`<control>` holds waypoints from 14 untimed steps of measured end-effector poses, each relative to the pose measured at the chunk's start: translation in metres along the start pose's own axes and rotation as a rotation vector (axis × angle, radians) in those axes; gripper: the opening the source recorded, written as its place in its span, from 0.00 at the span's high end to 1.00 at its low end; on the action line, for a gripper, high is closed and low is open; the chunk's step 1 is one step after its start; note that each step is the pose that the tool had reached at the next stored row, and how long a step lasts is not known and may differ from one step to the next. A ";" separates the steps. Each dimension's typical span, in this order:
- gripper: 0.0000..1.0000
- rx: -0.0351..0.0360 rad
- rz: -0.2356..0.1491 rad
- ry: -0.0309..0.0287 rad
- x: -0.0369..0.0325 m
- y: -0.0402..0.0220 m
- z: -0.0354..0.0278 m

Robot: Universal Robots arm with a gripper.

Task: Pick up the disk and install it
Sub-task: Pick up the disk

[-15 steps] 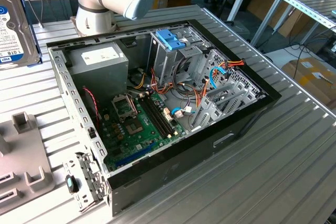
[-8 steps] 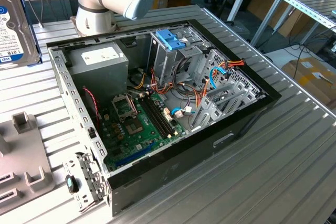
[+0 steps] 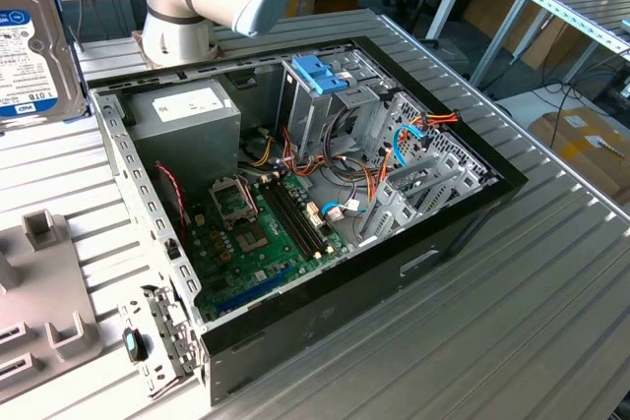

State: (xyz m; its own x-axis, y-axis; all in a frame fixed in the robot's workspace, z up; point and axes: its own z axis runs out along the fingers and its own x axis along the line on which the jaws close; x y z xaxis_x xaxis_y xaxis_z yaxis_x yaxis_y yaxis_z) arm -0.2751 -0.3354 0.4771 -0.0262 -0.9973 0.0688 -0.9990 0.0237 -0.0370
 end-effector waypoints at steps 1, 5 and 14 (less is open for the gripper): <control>0.65 0.0000 0.000 -0.0001 -0.0001 -0.0033 0.0001; 0.65 0.0000 0.000 0.0000 -0.0003 -0.0118 0.0004; 0.65 0.0000 0.000 0.0000 -0.0010 -0.0355 0.0013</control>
State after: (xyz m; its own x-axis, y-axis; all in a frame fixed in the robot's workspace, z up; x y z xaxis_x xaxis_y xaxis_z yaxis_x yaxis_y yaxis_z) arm -0.2396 -0.3354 0.4770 -0.0263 -0.9973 0.0687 -0.9990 0.0238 -0.0370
